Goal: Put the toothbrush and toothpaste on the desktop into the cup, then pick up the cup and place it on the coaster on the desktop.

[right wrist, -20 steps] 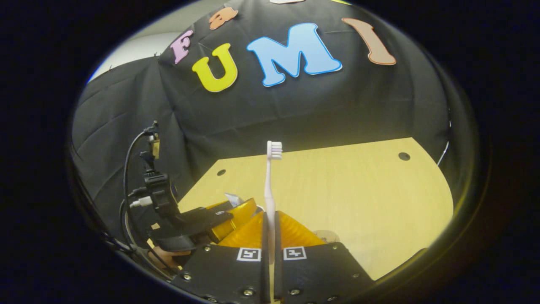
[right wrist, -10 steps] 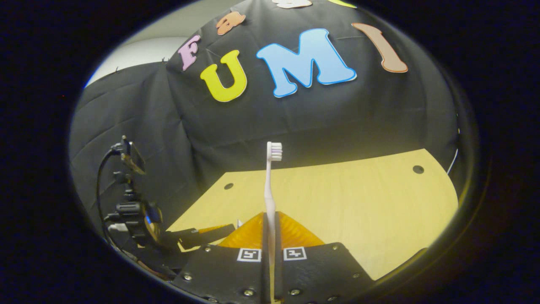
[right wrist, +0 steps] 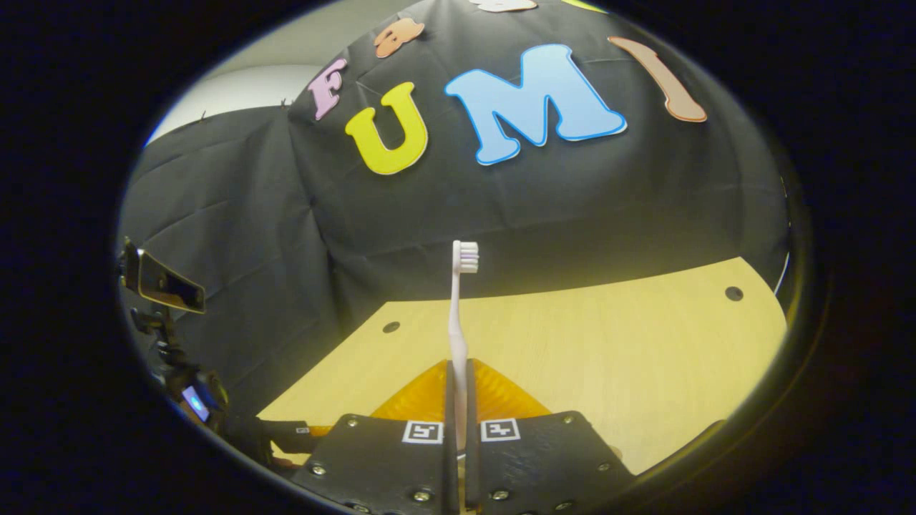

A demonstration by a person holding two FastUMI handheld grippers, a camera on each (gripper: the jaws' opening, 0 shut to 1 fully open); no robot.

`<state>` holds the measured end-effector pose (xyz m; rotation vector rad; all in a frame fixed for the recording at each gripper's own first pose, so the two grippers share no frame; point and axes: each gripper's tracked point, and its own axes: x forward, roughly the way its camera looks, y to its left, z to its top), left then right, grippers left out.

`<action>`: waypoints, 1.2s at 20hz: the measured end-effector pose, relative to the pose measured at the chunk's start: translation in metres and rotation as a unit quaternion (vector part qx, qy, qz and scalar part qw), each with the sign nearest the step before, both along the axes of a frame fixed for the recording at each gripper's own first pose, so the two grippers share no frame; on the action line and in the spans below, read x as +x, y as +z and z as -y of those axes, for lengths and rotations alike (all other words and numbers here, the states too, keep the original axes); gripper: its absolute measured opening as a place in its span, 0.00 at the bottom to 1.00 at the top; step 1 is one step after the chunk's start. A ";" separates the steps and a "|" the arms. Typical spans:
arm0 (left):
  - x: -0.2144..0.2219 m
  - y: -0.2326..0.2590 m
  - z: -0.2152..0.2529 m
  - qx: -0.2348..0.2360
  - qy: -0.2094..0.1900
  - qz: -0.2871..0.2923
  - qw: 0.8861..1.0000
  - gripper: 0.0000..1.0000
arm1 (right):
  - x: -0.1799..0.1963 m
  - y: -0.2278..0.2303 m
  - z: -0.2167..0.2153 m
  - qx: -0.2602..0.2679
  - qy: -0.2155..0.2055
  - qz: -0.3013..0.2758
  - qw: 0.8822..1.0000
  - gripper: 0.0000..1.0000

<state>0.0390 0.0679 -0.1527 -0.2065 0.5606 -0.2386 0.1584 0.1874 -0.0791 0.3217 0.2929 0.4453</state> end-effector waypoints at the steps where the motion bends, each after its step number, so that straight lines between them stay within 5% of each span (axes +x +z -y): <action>1: -0.003 -0.002 -0.001 -0.001 -0.003 -0.005 1.000 0.92 | 0.003 -0.005 -0.004 -0.004 0.002 -0.001 1.000 0.05; 8: -0.013 -0.020 -0.005 -0.017 -0.008 -0.037 0.999 0.97 | 0.005 -0.028 -0.016 -0.039 0.012 -0.017 0.999 0.05; 12: -0.015 -0.023 -0.001 -0.024 -0.011 -0.046 0.999 0.87 | 0.005 -0.037 -0.016 -0.050 0.013 -0.030 0.998 0.06; 15: -0.015 -0.025 0.001 -0.027 -0.011 -0.051 0.998 0.92 | -0.001 -0.039 -0.015 -0.055 0.021 -0.038 0.998 0.12; 17: -0.013 -0.027 0.002 -0.028 -0.008 -0.055 0.998 0.87 | -0.004 -0.040 -0.013 -0.058 0.023 -0.043 0.997 0.30; 19: -0.013 -0.029 0.003 -0.029 -0.005 -0.058 0.998 0.92 | -0.007 -0.036 -0.010 -0.059 0.024 -0.041 0.997 0.51; 21: -0.015 -0.030 0.004 -0.030 -0.002 -0.062 0.998 0.92 | -0.007 -0.031 -0.003 -0.062 0.015 -0.038 0.997 0.83; 24: -0.016 -0.032 0.005 -0.033 0.004 -0.071 0.997 0.92 | -0.008 -0.022 0.012 -0.061 -0.001 -0.033 0.998 0.88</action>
